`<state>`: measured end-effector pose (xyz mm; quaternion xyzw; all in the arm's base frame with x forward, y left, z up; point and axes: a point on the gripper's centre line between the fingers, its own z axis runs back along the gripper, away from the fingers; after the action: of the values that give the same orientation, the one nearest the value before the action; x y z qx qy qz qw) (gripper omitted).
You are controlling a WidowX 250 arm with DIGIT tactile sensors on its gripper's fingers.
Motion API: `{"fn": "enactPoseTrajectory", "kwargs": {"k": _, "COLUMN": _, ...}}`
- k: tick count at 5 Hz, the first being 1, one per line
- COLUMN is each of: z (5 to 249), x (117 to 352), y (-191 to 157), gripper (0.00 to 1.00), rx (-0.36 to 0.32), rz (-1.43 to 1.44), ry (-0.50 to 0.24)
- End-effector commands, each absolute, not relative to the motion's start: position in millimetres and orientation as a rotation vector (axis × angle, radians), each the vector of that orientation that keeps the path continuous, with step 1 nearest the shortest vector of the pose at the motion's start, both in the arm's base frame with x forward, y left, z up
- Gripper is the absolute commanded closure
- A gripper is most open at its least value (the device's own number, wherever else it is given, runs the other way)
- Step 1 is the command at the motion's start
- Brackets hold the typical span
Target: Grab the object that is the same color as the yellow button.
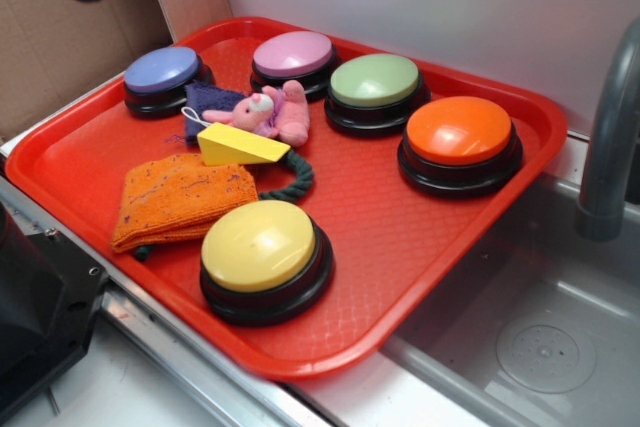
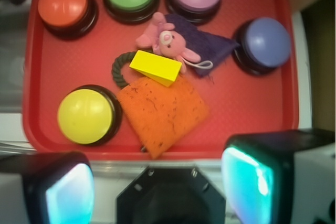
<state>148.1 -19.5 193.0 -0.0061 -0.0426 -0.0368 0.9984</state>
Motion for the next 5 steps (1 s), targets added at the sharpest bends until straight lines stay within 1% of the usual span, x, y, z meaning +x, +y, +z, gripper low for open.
{"fn": "enactPoseTrajectory", "kwargs": {"k": 1, "z": 140.5, "x": 185.0, "y": -11.5, "gripper": 0.00, "rx": -0.076, "rz": -0.264, "ry": -0.048}}
{"fn": "enactPoseTrajectory", "kwargs": {"k": 2, "z": 112.3, "x": 199.6, "y": -4.2, "gripper": 0.00, "rx": -0.082, "rz": -0.329, "ry": -0.050}}
{"fn": "enactPoseTrajectory", "kwargs": {"k": 3, "z": 91.8, "x": 208.2, "y": -6.2, "gripper": 0.00, "rx": -0.097, "rz": -0.416, "ry": -0.047}}
{"fn": "enactPoseTrajectory", "kwargs": {"k": 4, "z": 67.7, "x": 213.8, "y": -10.2, "gripper": 0.00, "rx": -0.089, "rz": -0.473, "ry": -0.092}}
{"fn": "enactPoseTrajectory", "kwargs": {"k": 5, "z": 51.3, "x": 220.3, "y": -8.0, "gripper": 0.00, "rx": -0.098, "rz": -0.476, "ry": -0.092}}
